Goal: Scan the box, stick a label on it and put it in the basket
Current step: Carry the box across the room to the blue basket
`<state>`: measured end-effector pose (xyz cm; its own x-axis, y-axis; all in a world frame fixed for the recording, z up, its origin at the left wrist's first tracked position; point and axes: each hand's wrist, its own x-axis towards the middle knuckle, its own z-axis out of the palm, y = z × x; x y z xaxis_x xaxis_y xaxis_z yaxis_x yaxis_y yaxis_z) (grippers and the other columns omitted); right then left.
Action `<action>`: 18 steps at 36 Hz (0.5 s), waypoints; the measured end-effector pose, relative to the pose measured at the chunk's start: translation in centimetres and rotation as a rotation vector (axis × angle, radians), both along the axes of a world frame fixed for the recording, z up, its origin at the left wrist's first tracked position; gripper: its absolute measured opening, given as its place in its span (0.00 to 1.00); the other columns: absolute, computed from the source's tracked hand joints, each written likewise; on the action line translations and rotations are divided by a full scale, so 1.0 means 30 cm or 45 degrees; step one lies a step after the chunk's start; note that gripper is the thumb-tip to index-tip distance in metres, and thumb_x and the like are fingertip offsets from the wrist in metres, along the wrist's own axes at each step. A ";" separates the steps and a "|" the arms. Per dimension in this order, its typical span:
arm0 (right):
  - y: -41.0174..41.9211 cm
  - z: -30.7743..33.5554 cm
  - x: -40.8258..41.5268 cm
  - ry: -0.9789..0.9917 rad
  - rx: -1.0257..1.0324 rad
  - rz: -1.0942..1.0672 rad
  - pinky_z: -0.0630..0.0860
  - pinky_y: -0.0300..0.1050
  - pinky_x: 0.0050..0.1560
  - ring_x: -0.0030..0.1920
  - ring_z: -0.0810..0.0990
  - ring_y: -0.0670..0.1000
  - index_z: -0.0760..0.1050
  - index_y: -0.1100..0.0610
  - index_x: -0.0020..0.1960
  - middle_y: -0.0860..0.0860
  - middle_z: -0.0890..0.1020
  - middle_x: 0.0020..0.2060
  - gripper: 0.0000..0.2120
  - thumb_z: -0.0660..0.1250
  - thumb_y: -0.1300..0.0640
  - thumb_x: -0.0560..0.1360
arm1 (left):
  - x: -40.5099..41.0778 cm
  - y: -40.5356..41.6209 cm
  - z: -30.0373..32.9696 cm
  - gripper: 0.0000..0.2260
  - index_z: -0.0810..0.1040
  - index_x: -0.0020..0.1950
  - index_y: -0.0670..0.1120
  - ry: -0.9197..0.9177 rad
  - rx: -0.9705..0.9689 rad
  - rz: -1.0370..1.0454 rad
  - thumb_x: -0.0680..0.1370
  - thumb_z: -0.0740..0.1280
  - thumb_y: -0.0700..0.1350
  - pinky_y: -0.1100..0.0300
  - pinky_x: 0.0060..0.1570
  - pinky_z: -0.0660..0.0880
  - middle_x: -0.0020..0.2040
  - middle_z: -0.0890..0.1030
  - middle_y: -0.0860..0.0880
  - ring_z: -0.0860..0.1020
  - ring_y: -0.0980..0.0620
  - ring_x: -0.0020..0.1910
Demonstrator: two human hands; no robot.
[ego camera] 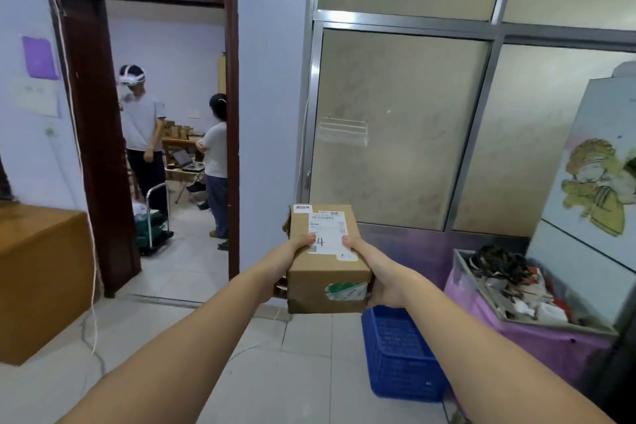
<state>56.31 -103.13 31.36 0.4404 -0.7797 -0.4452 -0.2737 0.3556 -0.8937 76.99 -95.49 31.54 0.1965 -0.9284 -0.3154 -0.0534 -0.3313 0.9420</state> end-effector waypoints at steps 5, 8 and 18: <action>-0.169 -0.029 0.088 0.001 0.017 -0.046 0.80 0.62 0.62 0.60 0.83 0.62 0.76 0.50 0.65 0.59 0.87 0.57 0.35 0.72 0.29 0.66 | 0.090 -0.193 -0.015 0.23 0.79 0.56 0.54 -0.005 0.044 -0.035 0.73 0.68 0.70 0.50 0.48 0.81 0.53 0.86 0.45 0.84 0.44 0.53; -0.272 -0.044 0.121 -0.001 0.019 -0.065 0.78 0.64 0.65 0.61 0.82 0.62 0.75 0.49 0.67 0.59 0.85 0.59 0.34 0.70 0.29 0.69 | 0.122 -0.316 -0.025 0.22 0.78 0.57 0.54 -0.008 0.056 -0.069 0.75 0.67 0.70 0.50 0.49 0.80 0.54 0.86 0.45 0.83 0.45 0.53; -0.686 -0.118 0.174 0.015 0.051 -0.125 0.78 0.62 0.64 0.61 0.83 0.61 0.76 0.49 0.66 0.58 0.87 0.57 0.34 0.69 0.28 0.69 | 0.185 -0.763 -0.095 0.22 0.80 0.54 0.54 0.002 0.083 -0.139 0.74 0.66 0.71 0.54 0.43 0.80 0.37 0.88 0.52 0.85 0.47 0.47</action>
